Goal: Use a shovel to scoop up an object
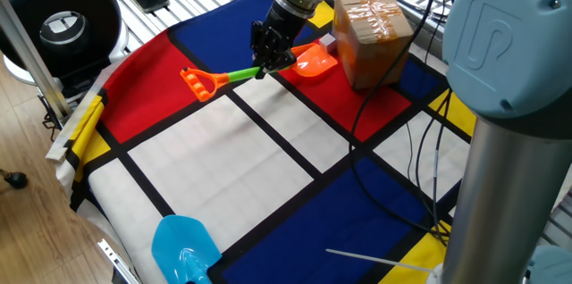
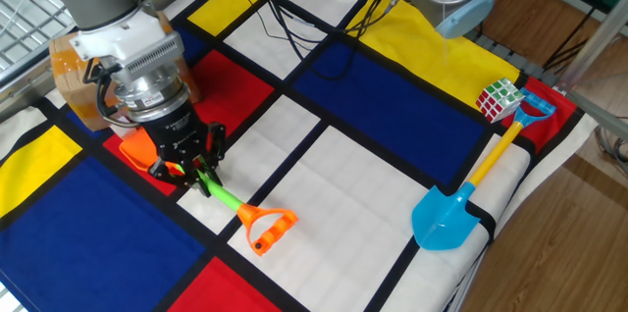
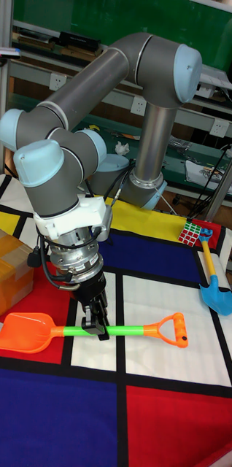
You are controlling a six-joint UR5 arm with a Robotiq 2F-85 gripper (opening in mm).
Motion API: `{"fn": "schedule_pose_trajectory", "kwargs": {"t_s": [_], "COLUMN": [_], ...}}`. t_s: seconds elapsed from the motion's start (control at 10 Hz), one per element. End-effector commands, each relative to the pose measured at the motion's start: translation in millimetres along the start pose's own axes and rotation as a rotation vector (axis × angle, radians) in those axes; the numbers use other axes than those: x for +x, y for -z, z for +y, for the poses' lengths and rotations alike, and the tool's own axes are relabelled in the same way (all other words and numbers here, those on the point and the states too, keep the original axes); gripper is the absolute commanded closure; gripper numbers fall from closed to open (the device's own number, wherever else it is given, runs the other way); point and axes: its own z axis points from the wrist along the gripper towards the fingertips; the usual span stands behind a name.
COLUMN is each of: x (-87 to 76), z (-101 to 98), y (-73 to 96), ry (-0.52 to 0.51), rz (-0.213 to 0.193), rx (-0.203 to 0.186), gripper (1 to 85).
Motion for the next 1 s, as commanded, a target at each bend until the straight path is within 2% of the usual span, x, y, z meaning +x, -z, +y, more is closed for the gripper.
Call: {"fn": "schedule_pose_trajectory", "kwargs": {"t_s": [0.0,0.2,0.5,0.9], "x": [6.8,9.3,4.8,6.2], "z": [-5.2,-10.2,-18.3,-16.0], "y": [2.3,2.5,2.8,2.7], "ry": [0.004,0.002,-0.047,-0.039], "rz": [0.02,0.03,0.011,0.016], "rx": [0.018,0.037,0.069,0.06], "gripper": [84.7,84.7,84.7,84.7]}}
